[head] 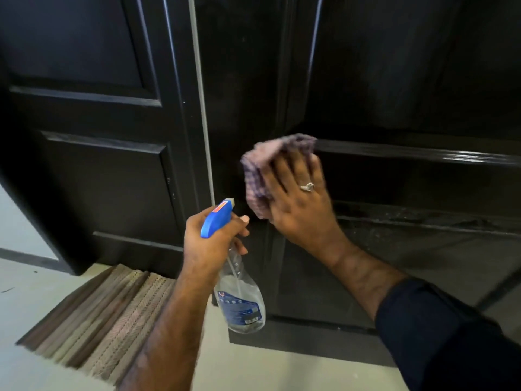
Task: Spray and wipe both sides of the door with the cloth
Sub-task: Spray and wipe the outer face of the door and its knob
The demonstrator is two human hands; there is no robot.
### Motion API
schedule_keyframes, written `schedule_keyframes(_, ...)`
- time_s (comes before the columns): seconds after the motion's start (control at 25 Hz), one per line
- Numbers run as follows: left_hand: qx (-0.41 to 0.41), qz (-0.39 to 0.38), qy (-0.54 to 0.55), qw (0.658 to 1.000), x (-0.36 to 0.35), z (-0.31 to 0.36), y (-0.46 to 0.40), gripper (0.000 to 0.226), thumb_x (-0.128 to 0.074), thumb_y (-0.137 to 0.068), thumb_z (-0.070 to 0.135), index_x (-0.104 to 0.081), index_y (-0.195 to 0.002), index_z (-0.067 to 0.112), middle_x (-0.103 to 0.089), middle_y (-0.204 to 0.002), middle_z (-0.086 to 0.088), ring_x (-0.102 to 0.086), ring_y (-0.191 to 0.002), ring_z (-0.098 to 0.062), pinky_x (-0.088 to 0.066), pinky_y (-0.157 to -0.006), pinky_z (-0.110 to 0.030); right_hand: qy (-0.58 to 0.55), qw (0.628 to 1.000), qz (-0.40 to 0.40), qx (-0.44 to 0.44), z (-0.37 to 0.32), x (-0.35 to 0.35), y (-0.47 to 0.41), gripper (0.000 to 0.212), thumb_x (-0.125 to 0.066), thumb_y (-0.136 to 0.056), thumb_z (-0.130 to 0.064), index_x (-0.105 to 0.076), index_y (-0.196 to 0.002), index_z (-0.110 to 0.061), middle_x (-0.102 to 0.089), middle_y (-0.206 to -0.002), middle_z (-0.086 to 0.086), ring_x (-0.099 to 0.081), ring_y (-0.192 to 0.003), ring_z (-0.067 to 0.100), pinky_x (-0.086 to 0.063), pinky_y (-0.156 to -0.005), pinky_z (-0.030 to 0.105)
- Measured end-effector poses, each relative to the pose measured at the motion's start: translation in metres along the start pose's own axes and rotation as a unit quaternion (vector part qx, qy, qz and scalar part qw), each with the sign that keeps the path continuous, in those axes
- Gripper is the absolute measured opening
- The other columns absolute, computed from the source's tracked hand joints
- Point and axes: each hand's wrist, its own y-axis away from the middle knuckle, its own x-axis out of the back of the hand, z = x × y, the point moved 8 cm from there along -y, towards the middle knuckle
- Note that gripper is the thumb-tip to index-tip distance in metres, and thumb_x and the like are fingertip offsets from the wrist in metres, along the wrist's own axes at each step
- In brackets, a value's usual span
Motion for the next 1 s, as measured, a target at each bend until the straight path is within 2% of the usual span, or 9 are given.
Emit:
schedule_keyframes(0.16, -0.008, 0.035, -0.010, 0.999, 0.032, 0.001, -0.006, 0.012, -0.078, -0.083, 0.000, -0.070, -0.091, -0.002, -0.071, -0.081, -0.027, -0.064, -0.053, -0.036, -0.058, -0.052, -0.039, -0.032, 0.996, -0.044, 0.069, -0.068, -0.024, -0.017, 0.065, -0.042, -0.113, -0.041, -0.028, -0.170, -0.012, -0.020, -0.177, 0.014, -0.010, -0.165, 0.038, -0.008, -0.134, 0.059)
schedule_keyframes(0.24, 0.000, 0.047, -0.001, 0.999, 0.034, 0.001, -0.004, 0.016, -0.080, -0.084, 0.000, -0.069, -0.090, 0.009, -0.074, -0.078, -0.017, -0.066, -0.054, -0.031, -0.060, -0.051, -0.040, -0.009, 0.983, -0.090, 0.157, -0.068, -0.032, 0.027, 0.061, -0.033, -0.115, -0.039, -0.025, -0.171, -0.013, -0.020, -0.178, 0.012, -0.012, -0.166, 0.033, -0.010, -0.134, 0.057)
schedule_keyframes(0.32, 0.003, 0.042, -0.001, 0.999, 0.028, 0.002, 0.000, 0.020, -0.077, -0.087, -0.003, -0.067, -0.082, 0.013, -0.073, -0.068, -0.007, -0.064, -0.053, -0.029, -0.060, -0.052, -0.041, 0.019, 0.979, -0.107, 0.173, -0.033, -0.028, 0.069, 0.065, -0.043, -0.110, -0.033, -0.026, -0.170, -0.014, -0.024, -0.177, 0.010, -0.016, -0.166, 0.031, -0.013, -0.133, 0.058)
schedule_keyframes(0.48, 0.009, 0.006, -0.005, 1.000, 0.017, -0.009, -0.003, 0.006, -0.077, -0.090, 0.003, -0.072, -0.088, 0.002, -0.073, -0.072, -0.012, -0.067, -0.059, -0.036, -0.062, -0.057, -0.043, 0.054, 0.991, -0.118, 0.023, 0.043, 0.001, 0.127, 0.082, -0.067, -0.092, -0.024, -0.036, -0.166, -0.012, -0.038, -0.171, 0.011, -0.029, -0.162, 0.030, -0.016, -0.132, 0.059)
schedule_keyframes(0.64, 0.018, -0.021, -0.018, 0.999, 0.010, -0.016, 0.000, 0.009, -0.077, -0.091, 0.007, -0.071, -0.093, 0.001, -0.073, -0.076, -0.016, -0.066, -0.056, -0.036, -0.062, -0.058, -0.040, -0.015, 0.996, -0.065, -0.056, 0.016, 0.002, 0.113, 0.054, -0.054, -0.102, -0.023, -0.056, -0.152, -0.003, -0.052, -0.160, 0.020, -0.045, -0.153, 0.040, -0.027, -0.128, 0.061)
schedule_keyframes(0.72, 0.032, -0.008, -0.022, 0.999, 0.009, -0.018, 0.005, 0.009, -0.078, -0.089, 0.004, -0.069, -0.092, 0.005, -0.073, -0.075, -0.015, -0.065, -0.055, -0.035, -0.062, -0.056, -0.041, -0.057, 0.994, -0.093, -0.029, -0.020, -0.018, 0.093, 0.066, -0.065, -0.094, -0.019, -0.051, -0.156, -0.002, -0.044, -0.166, 0.018, -0.032, -0.160, 0.037, -0.019, -0.132, 0.057)
schedule_keyframes(0.84, 0.049, 0.021, -0.033, 0.998, 0.007, -0.016, 0.009, 0.015, -0.078, -0.087, 0.000, -0.068, -0.088, 0.012, -0.074, -0.073, -0.012, -0.066, -0.054, -0.032, -0.061, -0.058, -0.044, -0.034, 0.993, -0.113, -0.008, -0.026, -0.027, 0.090, 0.078, -0.065, -0.099, -0.027, -0.033, -0.166, -0.004, -0.027, -0.175, 0.015, -0.017, -0.166, 0.032, -0.014, -0.134, 0.054)
schedule_keyframes(0.92, 0.033, 0.003, -0.043, 0.999, -0.002, -0.012, 0.010, 0.012, -0.076, -0.088, -0.001, -0.068, -0.080, 0.002, -0.072, -0.073, -0.019, -0.064, -0.052, -0.036, -0.060, -0.057, -0.044, -0.023, 0.994, -0.108, -0.016, -0.001, -0.013, 0.106, 0.077, -0.063, -0.098, -0.031, -0.035, -0.167, -0.009, -0.033, -0.174, 0.010, -0.022, -0.165, 0.027, -0.015, -0.134, 0.053)
schedule_keyframes(1.0, 0.034, -0.011, -0.044, 0.998, -0.011, -0.010, 0.013, 0.011, -0.077, -0.089, 0.003, -0.068, -0.087, -0.003, -0.072, -0.077, -0.023, -0.065, -0.054, -0.038, -0.061, -0.058, -0.046, -0.009, 0.992, -0.105, -0.073, 0.030, -0.001, 0.132, 0.080, -0.063, -0.097, -0.031, -0.033, -0.167, -0.010, -0.038, -0.171, 0.014, -0.025, -0.163, 0.031, -0.016, -0.133, 0.057)
